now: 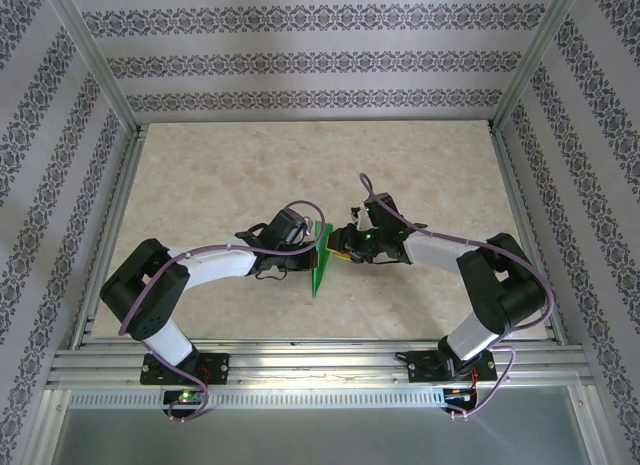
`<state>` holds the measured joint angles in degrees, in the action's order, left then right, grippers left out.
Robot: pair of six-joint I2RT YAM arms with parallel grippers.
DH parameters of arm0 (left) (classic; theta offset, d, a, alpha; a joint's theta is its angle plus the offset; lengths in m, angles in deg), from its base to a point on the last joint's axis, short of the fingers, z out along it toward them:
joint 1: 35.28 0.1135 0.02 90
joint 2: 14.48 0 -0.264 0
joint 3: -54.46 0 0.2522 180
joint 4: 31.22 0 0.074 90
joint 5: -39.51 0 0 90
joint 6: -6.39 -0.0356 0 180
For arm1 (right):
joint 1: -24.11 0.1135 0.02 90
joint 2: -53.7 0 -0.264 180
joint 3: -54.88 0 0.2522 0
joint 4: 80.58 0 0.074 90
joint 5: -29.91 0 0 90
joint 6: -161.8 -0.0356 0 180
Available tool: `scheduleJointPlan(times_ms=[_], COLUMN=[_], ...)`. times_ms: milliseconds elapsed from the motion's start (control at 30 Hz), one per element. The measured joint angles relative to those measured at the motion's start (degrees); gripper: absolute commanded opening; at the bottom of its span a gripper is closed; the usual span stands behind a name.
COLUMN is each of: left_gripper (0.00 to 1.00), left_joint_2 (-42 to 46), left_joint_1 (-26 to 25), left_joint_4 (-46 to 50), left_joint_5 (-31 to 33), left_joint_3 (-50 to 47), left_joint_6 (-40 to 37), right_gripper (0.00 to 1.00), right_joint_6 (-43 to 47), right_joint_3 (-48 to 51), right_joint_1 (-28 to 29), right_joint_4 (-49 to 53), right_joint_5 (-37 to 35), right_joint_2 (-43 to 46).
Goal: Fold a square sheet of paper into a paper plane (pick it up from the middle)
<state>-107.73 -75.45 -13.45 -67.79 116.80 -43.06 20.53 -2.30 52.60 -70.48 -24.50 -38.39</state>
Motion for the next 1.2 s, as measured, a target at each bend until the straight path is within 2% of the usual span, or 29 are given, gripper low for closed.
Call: scheduleJointPlan(times_ms=[167, 267, 433, 900, 1200], left_gripper=[0.00, 0.04, 0.08, 0.24, 0.26], left_joint_2=[-0.02, -0.26, -2.56, -3.89, -3.91], left_joint_1=[0.00, 0.00, 0.00, 0.00, 0.00], left_joint_4=[0.55, 1.22, 2.40, 2.49, 3.10], left_joint_5=[0.04, 0.04, -0.13, -1.92, -1.90], left_joint_3=[0.35, 0.72, 2.19, 3.10, 3.76], left_joint_6=[-0.02, -0.02, -0.02, -0.02, -1.31], right_gripper=[0.25, 0.16, 0.09, 0.09, 0.09], right_joint_6=[0.70, 1.33, 1.95, 2.12, 2.14], right_joint_3=[-1.22, -1.33, -1.31, -1.07, -0.48], right_joint_1=[0.31, 0.28, 0.26, 0.22, 0.11], right_joint_4=[0.22, 0.74, 1.18, 0.39, 0.15], right_joint_5=[0.00, -0.20, -0.37, -0.31, -0.22], right_joint_2=[-3.32, -5.22, -6.62, -7.48, -7.48])
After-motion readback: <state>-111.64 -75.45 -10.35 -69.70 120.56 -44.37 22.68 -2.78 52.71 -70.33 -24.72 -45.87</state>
